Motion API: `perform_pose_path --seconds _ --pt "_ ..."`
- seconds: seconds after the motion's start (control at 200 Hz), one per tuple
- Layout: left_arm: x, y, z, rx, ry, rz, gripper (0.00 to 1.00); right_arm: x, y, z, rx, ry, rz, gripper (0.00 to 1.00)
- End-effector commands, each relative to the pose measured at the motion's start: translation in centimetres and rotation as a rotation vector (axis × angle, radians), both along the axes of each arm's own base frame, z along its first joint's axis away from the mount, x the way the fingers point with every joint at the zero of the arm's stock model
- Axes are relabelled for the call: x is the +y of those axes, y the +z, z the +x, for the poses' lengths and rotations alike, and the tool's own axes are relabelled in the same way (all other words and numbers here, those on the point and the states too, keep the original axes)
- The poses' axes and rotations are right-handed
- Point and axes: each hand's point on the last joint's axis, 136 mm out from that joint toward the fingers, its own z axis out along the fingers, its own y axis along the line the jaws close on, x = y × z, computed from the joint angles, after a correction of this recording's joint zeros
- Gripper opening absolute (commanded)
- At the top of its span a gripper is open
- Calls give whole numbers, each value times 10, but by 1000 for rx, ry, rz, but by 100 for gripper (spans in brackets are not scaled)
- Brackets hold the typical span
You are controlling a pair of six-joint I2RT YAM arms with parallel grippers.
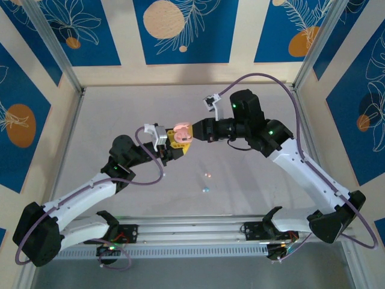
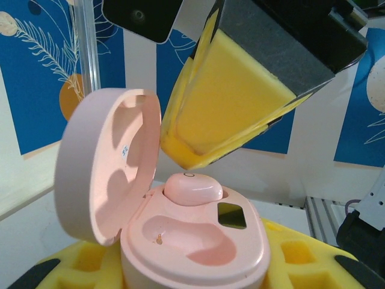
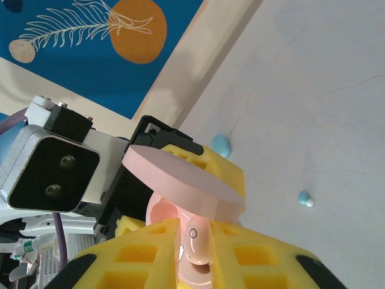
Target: Insert wireless bluetooth earbuds into charging case
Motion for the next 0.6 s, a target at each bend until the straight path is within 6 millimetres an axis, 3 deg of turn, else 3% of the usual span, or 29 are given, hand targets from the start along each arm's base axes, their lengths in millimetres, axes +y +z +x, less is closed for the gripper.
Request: perform_pose_path --seconds 0.0,0.205,0.27,0.36,0.425,0.505,0.595 --pt "0 17 -8 -55 -17 -25 27 4 12 -6 -14 33 22 21" --pt "2 16 -6 -59 2 -21 27 -8 23 -11 -77 5 27 30" --pt "5 15 -5 -63 26 -16 27 -20 27 -11 -115 -49 30 36" --pt "9 15 -4 -76 53 -17 27 -44 18 -1 -112 -179 24 38" --pt "12 15 -4 -82 67 -13 27 -69 -2 14 -36 -314 0 39" --pt "14 16 -5 -87 75 -8 27 -100 -46 28 152 -477 -61 39" --pt "16 17 -8 -91 79 -12 27 -109 -98 31 359 -501 -101 39"
